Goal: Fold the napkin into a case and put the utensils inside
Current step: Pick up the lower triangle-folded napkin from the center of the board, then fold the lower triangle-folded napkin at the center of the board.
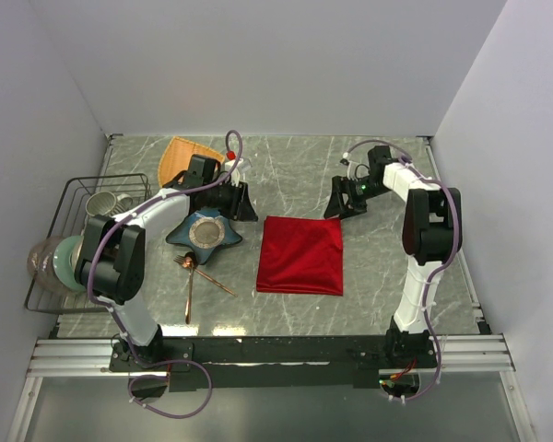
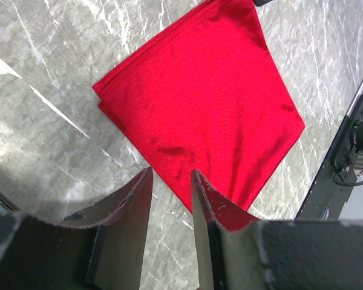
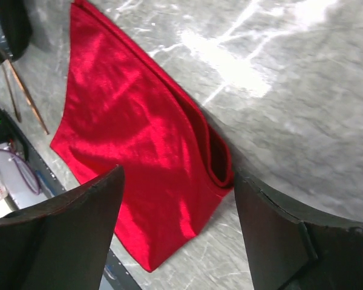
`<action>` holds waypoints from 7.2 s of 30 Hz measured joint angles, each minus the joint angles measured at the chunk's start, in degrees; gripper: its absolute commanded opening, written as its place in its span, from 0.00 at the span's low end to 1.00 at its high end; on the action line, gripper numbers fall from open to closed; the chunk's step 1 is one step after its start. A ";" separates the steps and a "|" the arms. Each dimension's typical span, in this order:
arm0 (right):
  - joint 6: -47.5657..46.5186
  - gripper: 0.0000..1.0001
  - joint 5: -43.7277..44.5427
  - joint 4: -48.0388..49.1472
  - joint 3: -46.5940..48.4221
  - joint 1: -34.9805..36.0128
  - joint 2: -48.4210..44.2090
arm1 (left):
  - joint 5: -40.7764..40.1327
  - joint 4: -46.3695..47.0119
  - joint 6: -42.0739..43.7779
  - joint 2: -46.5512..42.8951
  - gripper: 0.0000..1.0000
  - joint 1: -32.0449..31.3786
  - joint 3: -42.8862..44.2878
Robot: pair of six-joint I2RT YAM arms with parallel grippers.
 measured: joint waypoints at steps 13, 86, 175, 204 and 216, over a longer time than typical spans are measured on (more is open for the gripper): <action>-5.01 0.63 1.38 -3.37 5.25 -0.39 2.82 | 0.07 -0.26 0.63 0.87 0.40 0.48 0.70; -31.71 0.00 3.52 -3.82 -8.66 5.46 -7.65 | -4.48 -3.69 1.22 17.99 0.59 -3.37 11.80; -75.08 0.00 15.26 10.75 -50.77 22.51 -46.60 | -7.72 -8.24 58.49 12.02 0.34 -14.03 8.68; -75.54 0.20 15.23 9.11 -52.96 22.51 -50.51 | -10.21 -8.61 59.91 3.19 0.10 -18.95 -3.63; -67.73 0.60 14.51 5.88 -52.19 20.35 -55.71 | -12.15 -5.11 60.22 1.99 0.12 -20.15 -7.82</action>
